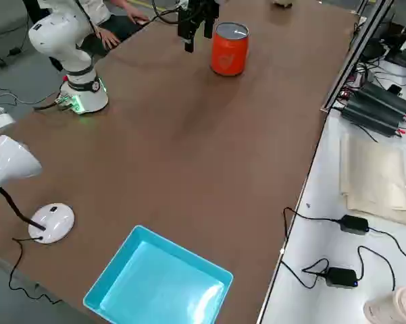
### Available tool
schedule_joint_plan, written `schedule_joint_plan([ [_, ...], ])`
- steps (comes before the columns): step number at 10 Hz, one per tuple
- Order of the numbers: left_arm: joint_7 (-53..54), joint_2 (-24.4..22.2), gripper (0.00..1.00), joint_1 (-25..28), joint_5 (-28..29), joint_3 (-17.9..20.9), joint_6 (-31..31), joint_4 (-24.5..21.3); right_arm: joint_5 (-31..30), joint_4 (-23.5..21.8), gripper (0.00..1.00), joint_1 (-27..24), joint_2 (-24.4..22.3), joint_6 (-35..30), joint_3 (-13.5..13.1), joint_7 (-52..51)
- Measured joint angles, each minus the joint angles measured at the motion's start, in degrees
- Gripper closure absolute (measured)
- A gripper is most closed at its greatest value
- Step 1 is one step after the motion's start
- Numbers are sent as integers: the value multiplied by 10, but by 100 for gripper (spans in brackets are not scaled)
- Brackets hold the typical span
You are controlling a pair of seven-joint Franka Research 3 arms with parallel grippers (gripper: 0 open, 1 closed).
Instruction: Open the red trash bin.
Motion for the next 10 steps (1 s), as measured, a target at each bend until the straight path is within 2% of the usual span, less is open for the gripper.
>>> schedule_joint_plan([
  [3,0,0,0,-1,0,-9,0,0,2,0,0,0,0,0,0,0],
  [5,-56,0,0,-1,0,-32,0,-1,34,0,4,1,0,0,5,21],
  [6,-133,0,0,-2,0,-49,-3,-2,53,0,15,8,0,1,7,59],
  [7,-226,0,0,-3,0,-70,-8,-3,62,0,34,28,0,1,10,104],
  [10,-474,14,0,-19,0,-129,-6,-11,65,-15,81,149,3,6,15,261],
])
